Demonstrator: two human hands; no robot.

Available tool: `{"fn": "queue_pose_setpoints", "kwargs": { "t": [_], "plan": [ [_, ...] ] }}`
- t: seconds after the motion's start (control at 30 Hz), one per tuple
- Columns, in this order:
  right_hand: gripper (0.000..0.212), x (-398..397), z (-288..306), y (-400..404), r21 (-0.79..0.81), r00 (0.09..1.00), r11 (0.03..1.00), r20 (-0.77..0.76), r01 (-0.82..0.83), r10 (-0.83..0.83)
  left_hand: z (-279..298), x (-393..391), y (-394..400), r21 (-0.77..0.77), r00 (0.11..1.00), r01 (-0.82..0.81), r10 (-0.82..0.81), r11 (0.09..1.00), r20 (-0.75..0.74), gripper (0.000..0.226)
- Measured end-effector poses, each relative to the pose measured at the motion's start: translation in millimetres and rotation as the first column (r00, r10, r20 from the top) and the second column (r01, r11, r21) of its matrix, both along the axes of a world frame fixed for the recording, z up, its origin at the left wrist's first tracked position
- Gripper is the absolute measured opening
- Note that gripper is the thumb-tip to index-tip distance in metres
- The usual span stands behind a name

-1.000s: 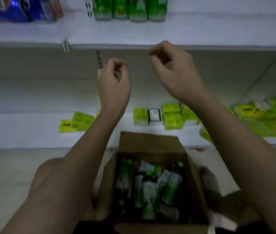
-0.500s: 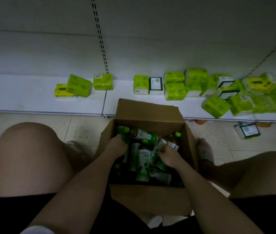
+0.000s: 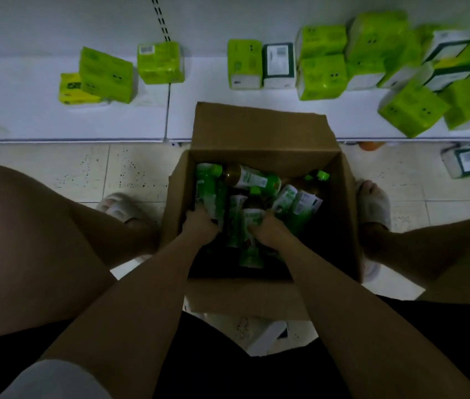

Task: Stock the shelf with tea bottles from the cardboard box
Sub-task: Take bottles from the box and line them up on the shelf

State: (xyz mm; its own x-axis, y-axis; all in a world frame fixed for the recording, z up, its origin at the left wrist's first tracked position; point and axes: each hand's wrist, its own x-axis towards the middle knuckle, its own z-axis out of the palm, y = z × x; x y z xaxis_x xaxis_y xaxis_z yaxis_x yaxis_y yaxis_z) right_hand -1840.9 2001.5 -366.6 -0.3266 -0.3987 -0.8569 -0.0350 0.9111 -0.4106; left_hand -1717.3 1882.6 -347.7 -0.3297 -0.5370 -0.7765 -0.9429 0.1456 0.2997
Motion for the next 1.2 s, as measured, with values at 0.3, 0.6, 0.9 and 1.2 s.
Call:
{"fn": "queue_pose_setpoints", "kwargs": {
  "t": [0.3, 0.6, 0.9, 1.2],
  "plan": [
    [0.06, 8.6, -58.3, -3.6, 0.019, 0.959, 0.967, 0.125, 0.253, -0.253, -24.6, -14.7, 21.7, -0.091, 0.993, 0.014, -0.003, 0.996, 0.118, 0.095],
    [0.045, 6.2, -57.0, -5.8, 0.009, 0.98, 0.99, 0.143, 0.139, -0.139, -27.6, -40.4, 30.8, -0.082, 0.992, -0.088, 0.094, 0.993, 0.083, 0.057],
    [0.102, -8.8, -132.9, 28.5, 0.082, 0.981, 0.978, 0.001, 0.192, -0.193, -25.9, -37.6, 7.6, -0.48, 0.69, 0.682, -0.702, 0.551, 0.174, 0.074],
    [0.083, -19.7, -158.6, 39.2, 0.119, 0.98, 0.973, -0.003, 0.196, -0.197, -33.2, -41.0, -11.7, -0.296, 0.246, 0.949, -0.851, 0.112, 0.465, 0.058]
  ]
}}
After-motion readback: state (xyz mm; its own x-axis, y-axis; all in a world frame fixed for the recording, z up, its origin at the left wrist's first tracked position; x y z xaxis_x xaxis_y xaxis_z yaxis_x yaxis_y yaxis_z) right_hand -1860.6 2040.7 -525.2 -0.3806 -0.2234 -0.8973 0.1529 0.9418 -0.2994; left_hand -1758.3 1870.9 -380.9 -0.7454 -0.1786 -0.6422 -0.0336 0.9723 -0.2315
